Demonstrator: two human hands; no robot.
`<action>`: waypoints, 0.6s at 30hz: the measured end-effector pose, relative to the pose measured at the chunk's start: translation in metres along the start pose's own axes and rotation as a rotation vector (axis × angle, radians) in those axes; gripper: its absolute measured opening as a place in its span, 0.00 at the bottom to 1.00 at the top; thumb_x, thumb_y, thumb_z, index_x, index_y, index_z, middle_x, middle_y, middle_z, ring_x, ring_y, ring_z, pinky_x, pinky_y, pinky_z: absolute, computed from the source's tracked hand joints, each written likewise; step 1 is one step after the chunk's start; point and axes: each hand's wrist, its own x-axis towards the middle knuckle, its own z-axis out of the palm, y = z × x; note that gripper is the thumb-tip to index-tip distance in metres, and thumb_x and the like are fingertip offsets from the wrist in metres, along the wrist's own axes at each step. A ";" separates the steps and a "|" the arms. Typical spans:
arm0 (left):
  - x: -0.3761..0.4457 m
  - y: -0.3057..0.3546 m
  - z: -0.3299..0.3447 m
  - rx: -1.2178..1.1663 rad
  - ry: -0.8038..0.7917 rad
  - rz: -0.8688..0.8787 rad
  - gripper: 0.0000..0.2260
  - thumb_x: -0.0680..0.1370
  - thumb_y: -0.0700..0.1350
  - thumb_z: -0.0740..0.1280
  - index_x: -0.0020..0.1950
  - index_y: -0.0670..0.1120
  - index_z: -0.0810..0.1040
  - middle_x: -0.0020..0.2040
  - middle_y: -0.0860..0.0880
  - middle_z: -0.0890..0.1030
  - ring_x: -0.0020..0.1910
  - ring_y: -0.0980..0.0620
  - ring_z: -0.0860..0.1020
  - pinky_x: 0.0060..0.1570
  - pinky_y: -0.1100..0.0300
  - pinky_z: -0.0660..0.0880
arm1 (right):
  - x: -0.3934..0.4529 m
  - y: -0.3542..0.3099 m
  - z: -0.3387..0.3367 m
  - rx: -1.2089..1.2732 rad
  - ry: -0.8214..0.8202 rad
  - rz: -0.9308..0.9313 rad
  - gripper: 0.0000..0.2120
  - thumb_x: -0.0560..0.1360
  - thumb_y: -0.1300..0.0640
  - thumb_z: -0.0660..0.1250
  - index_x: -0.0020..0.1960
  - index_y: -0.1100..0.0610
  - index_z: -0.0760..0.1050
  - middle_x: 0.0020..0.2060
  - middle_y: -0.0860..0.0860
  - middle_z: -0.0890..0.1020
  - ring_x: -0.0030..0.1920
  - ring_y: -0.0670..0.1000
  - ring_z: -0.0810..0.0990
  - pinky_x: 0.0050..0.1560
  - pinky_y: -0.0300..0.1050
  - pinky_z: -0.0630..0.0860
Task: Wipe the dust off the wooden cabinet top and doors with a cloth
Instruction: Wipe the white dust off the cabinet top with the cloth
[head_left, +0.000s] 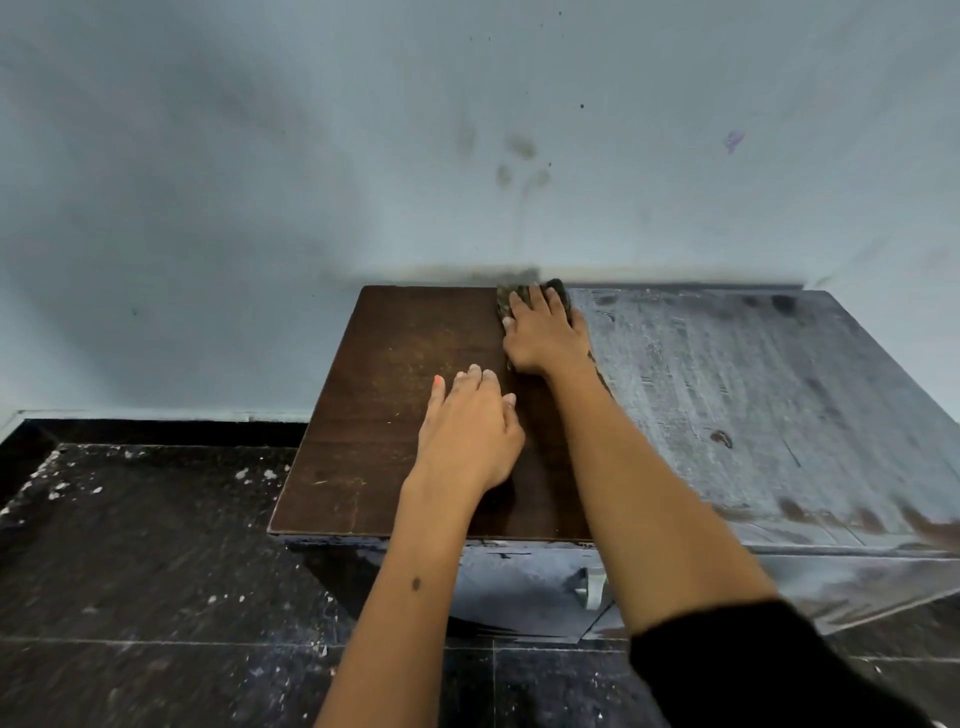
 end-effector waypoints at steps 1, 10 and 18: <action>0.001 -0.001 0.000 -0.001 -0.006 -0.001 0.22 0.82 0.47 0.49 0.75 0.40 0.56 0.76 0.43 0.58 0.76 0.49 0.54 0.73 0.53 0.43 | 0.011 0.000 -0.003 -0.002 -0.005 0.004 0.25 0.82 0.51 0.47 0.78 0.52 0.48 0.77 0.52 0.45 0.76 0.53 0.41 0.75 0.57 0.42; 0.011 -0.004 -0.004 0.014 -0.007 -0.022 0.23 0.82 0.48 0.50 0.75 0.41 0.56 0.76 0.43 0.58 0.76 0.49 0.54 0.73 0.52 0.44 | 0.035 -0.003 0.001 -0.047 0.026 -0.135 0.24 0.82 0.50 0.47 0.77 0.50 0.52 0.77 0.49 0.49 0.76 0.52 0.47 0.73 0.57 0.48; 0.011 -0.001 0.001 0.014 0.003 0.004 0.22 0.82 0.48 0.49 0.75 0.40 0.57 0.76 0.42 0.59 0.75 0.48 0.54 0.73 0.52 0.44 | 0.034 0.015 -0.005 -0.032 0.083 0.093 0.25 0.81 0.52 0.49 0.77 0.53 0.52 0.77 0.52 0.48 0.76 0.55 0.46 0.73 0.58 0.46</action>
